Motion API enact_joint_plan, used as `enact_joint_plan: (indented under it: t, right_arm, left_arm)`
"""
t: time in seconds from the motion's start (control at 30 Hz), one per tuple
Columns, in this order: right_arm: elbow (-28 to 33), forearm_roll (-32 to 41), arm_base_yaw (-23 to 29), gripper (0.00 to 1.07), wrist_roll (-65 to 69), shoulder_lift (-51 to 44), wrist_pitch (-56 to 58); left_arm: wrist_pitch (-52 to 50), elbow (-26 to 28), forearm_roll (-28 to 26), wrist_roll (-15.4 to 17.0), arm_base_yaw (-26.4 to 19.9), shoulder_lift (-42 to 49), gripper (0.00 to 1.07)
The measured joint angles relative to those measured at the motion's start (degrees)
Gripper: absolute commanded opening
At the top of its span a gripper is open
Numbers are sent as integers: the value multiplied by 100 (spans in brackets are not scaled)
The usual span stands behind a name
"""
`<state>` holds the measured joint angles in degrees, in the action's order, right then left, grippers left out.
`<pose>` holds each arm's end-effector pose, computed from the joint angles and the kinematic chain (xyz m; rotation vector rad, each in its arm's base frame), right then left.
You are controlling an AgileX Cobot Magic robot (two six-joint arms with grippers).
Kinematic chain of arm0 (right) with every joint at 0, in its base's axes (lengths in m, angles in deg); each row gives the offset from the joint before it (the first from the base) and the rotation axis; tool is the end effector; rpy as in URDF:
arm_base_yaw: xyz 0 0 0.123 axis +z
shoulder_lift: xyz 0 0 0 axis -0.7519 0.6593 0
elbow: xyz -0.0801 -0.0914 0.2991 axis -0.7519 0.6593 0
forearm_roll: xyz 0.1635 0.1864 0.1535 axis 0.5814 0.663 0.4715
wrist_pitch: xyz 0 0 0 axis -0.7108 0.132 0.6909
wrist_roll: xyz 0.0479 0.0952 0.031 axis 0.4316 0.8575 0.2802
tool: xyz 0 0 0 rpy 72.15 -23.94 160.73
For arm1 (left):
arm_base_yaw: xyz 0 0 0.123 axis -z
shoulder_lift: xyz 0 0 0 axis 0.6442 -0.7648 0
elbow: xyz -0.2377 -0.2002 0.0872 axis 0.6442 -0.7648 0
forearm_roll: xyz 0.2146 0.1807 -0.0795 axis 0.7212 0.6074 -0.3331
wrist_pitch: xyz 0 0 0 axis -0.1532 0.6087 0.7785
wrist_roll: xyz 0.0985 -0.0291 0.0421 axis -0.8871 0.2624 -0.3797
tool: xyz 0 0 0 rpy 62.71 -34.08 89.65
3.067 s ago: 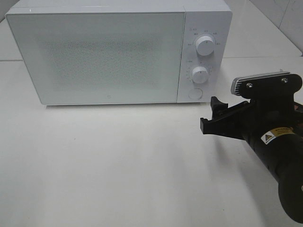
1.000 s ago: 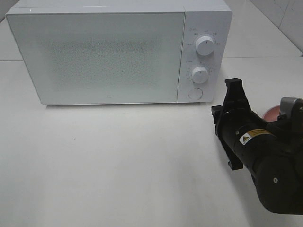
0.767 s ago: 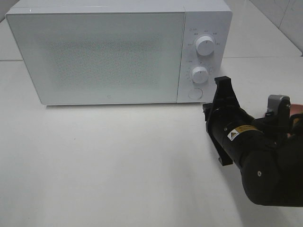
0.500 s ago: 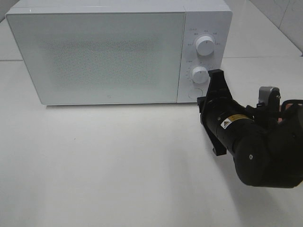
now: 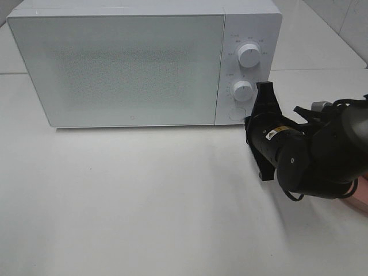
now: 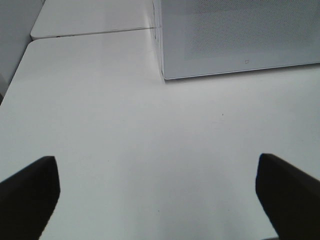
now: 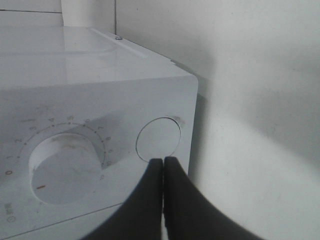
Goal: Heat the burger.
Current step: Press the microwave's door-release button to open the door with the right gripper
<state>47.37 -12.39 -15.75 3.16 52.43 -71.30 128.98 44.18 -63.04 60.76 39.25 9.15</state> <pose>0.3312 0.1479 0.0901 1.3988 1.5379 0.9465 0.0102 -0.0122 0.2895 0.1517 2.0097 -0.0420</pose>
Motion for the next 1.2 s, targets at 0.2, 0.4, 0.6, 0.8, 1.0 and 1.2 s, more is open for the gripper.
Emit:
enact_joint_plan:
  t: [0.2,0.4,0.6,0.8,1.0,1.2]
  right_arm:
    - [-304,6,-52,0,0,172,92]
    - [-688,11,-52,0,23,510,97]
    - [-928,149,-74,0,120,710,126]
    - [-1129,160,-241,0,126,917,138]
    - [-1186,149,-327,0,126,934,281]
    - [-1266,149,-344,0,206,1003,332]
  left_arm:
    - [0,0,0,0,0,0,102]
    - [0,0,0,0,0,0,102]
    - [0,0,0,0,0,0,102]
    - [0,0,0,0,0,0,102]
    - [0,0,0,0,0,0,102]
    - [0,0,0,0,0,0,102]
